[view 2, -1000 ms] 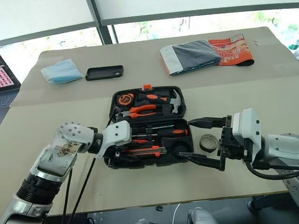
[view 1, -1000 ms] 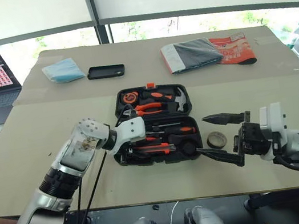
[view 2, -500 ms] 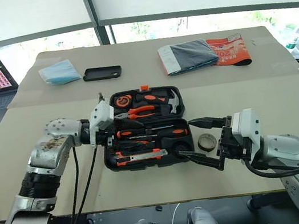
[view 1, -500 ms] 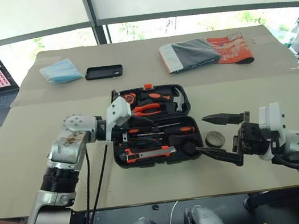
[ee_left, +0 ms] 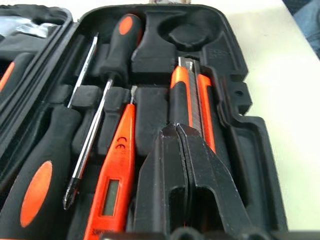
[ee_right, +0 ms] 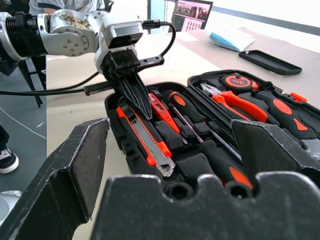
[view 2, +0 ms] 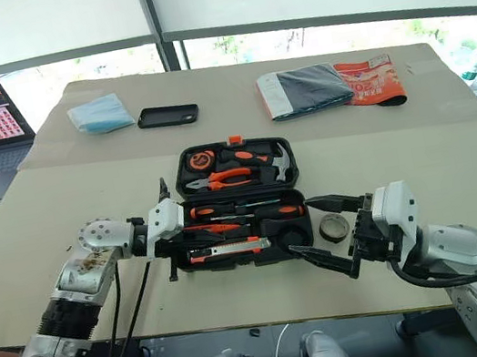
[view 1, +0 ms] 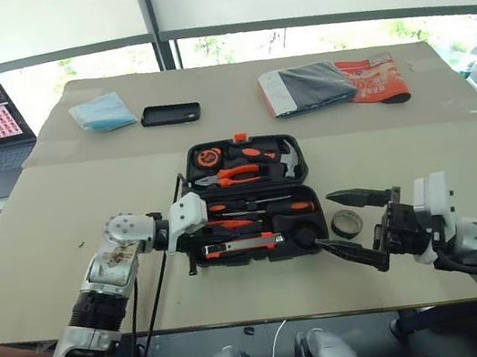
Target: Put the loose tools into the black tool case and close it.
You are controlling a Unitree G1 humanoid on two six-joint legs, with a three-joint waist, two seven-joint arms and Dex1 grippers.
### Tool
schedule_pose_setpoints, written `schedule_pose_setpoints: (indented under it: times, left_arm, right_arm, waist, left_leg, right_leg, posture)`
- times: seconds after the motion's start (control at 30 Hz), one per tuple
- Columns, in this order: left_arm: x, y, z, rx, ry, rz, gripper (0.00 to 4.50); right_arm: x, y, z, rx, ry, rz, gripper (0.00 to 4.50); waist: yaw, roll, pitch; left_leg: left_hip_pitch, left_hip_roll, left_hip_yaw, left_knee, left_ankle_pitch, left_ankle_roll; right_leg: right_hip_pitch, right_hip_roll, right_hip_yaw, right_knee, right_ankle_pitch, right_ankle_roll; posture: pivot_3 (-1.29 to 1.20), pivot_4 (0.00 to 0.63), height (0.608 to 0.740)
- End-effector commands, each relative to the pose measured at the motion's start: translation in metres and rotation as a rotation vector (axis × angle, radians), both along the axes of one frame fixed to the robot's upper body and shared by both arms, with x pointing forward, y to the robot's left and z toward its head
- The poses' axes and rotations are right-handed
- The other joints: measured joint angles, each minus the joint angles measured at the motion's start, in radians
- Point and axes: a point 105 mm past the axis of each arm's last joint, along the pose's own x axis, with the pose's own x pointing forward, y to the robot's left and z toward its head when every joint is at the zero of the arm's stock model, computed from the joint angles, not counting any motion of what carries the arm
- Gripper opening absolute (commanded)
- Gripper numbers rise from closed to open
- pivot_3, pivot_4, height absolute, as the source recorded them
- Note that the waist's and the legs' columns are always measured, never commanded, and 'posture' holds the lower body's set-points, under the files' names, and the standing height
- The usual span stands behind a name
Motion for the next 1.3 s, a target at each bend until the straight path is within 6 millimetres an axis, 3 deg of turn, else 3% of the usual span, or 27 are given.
schedule_pose_setpoints:
  times: [0.03, 0.27, 0.37, 0.5, 0.73, 1.07, 1.2, 1.27, 1.3]
  left_arm:
    - [-0.008, 0.002, -0.030, 0.105, 0.059, -0.005, 0.04]
    - [-0.018, -0.006, -0.066, 0.252, 0.135, 0.021, 0.04]
    - [-0.018, -0.010, -0.076, 0.268, 0.138, 0.035, 0.04]
    - [-0.014, -0.025, -0.047, 0.054, 0.055, 0.018, 0.04]
    - [-0.008, -0.008, -0.009, -0.120, -0.068, 0.010, 0.04]
    - [-0.024, -0.013, -0.038, 0.034, 0.044, -0.097, 0.04]
    - [-0.020, -0.011, -0.049, 0.133, 0.050, -0.091, 0.04]
    - [-0.016, -0.013, -0.051, 0.144, 0.049, -0.074, 0.04]
    - [-0.015, -0.017, -0.041, 0.080, 0.046, -0.068, 0.04]
  right_arm:
    - [-0.002, -0.003, 0.008, 0.012, -0.051, -0.007, 4.50]
    - [-0.002, -0.004, 0.005, 0.018, -0.042, -0.013, 4.50]
    - [-0.001, -0.001, 0.003, 0.025, -0.043, -0.014, 4.50]
    - [0.000, -0.003, 0.005, 0.029, -0.052, -0.028, 4.50]
    - [-0.003, -0.018, -0.003, 0.006, -0.031, -0.080, 4.50]
    - [-0.003, -0.018, -0.008, 0.014, -0.015, -0.082, 4.50]
    - [-0.002, -0.020, -0.008, 0.008, -0.007, -0.081, 4.50]
    - [-0.002, -0.021, -0.009, 0.001, -0.003, -0.079, 4.50]
    - [-0.002, -0.022, -0.008, -0.001, -0.006, -0.082, 4.50]
  waist:
    - [0.000, 0.001, -0.001]
    - [0.005, 0.009, -0.008]
    - [0.015, 0.019, -0.016]
    - [0.025, 0.026, -0.021]
    - [0.008, 0.025, -0.021]
    - [-0.012, 0.024, -0.020]
    - [-0.010, 0.024, -0.020]
    - [-0.007, 0.024, -0.020]
    - [-0.006, 0.024, -0.020]
  left_leg:
    - [0.000, 0.000, 0.000, 0.000, 0.000, 0.001]
    - [0.006, 0.000, 0.000, -0.001, -0.006, 0.009]
    - [0.014, 0.000, 0.000, -0.001, -0.009, 0.014]
    - [0.019, -0.001, -0.001, -0.002, -0.017, 0.008]
    - [0.011, -0.002, 0.001, -0.002, -0.011, 0.011]
    - [0.009, -0.001, 0.000, -0.002, -0.014, 0.015]
    - [0.010, -0.001, 0.000, -0.003, -0.015, 0.015]
    - [0.010, -0.001, 0.000, -0.003, -0.015, 0.015]
    - [0.010, -0.001, 0.000, -0.002, -0.015, 0.015]
  right_leg:
    - [0.000, 0.000, 0.000, 0.000, 0.000, 0.000]
    - [0.008, 0.000, -0.001, -0.003, -0.001, 0.001]
    - [0.016, -0.002, -0.001, -0.005, -0.003, 0.004]
    - [0.019, -0.007, 0.000, -0.011, -0.006, 0.002]
    - [0.017, -0.007, 0.000, -0.016, 0.001, 0.010]
    - [0.015, -0.004, 0.000, -0.016, 0.000, 0.009]
    - [0.015, -0.004, 0.000, -0.016, 0.000, 0.009]
    - [0.015, -0.005, 0.000, -0.016, 0.000, 0.009]
    - [0.016, -0.005, 0.000, -0.016, 0.000, 0.009]
  posture:
    - [0.00, 0.150, 0.740]
    - [0.00, 0.150, 0.740]
    - [0.00, 0.150, 0.740]
    - [0.00, 0.150, 0.740]
    - [0.00, 0.150, 0.740]
    - [0.00, 0.150, 0.740]
    - [0.00, 0.150, 0.740]
    - [0.00, 0.150, 0.740]
    - [0.00, 0.150, 0.740]
